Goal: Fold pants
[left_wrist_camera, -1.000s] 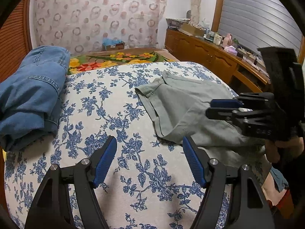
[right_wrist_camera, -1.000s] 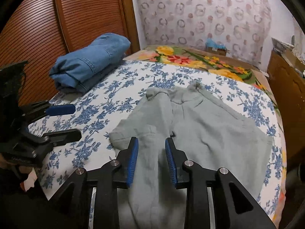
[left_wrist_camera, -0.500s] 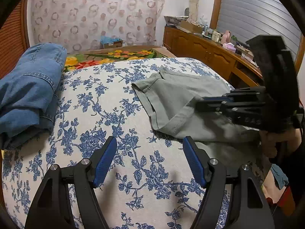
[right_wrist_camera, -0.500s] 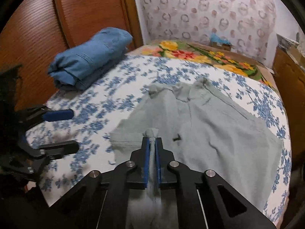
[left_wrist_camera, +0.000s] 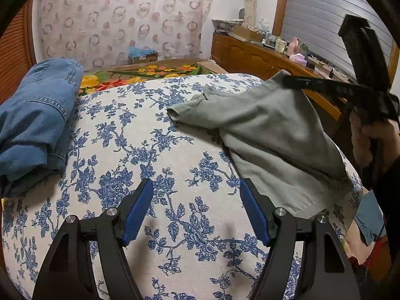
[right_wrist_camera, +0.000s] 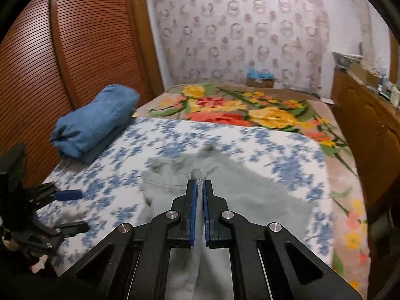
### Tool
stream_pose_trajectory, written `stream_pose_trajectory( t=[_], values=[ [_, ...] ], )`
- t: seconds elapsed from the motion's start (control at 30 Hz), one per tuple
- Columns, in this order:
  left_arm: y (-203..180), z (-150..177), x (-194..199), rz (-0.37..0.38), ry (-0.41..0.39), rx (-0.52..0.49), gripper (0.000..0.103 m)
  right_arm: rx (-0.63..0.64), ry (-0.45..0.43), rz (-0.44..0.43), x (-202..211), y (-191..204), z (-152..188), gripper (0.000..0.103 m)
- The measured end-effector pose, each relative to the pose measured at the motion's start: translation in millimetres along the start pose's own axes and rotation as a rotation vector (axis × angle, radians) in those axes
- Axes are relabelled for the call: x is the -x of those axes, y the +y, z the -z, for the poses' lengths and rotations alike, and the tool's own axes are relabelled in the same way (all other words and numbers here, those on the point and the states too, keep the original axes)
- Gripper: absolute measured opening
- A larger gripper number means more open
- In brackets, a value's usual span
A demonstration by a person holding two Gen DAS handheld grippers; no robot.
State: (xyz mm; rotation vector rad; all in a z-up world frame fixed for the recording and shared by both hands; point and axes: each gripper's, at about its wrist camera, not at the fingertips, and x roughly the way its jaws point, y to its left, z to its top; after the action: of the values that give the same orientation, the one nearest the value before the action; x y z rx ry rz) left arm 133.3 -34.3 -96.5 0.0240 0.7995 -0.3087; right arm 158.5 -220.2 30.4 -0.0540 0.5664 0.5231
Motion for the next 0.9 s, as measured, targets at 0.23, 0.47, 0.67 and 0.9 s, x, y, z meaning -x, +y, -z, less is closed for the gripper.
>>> stream_pose_trajectory(
  t=[0.23,0.47,0.67,0.9],
  values=[
    [-6.0,0.8,-1.0,0.011,0.005,-0.01,0.072,-0.054,0.016,0.134,-9.1,-35.3,-4.3,0.005],
    [-8.6,1.2,-2.2,0.014,0.01,-0.018,0.072,-0.106,0.034,0.208,-17.8,-58.1,-8.4,0.005],
    [-10.6,2.4,-2.6,0.016,0.012,-0.022,0.072,-0.114,0.071,0.266,-27.5,-68.5,-5.6,0.005],
    [-14.1,3.7,-3.8,0.019,0.015,-0.027,0.072,-0.135,0.118,0.287,-33.8,-78.0,1.5,0.005]
  ],
)
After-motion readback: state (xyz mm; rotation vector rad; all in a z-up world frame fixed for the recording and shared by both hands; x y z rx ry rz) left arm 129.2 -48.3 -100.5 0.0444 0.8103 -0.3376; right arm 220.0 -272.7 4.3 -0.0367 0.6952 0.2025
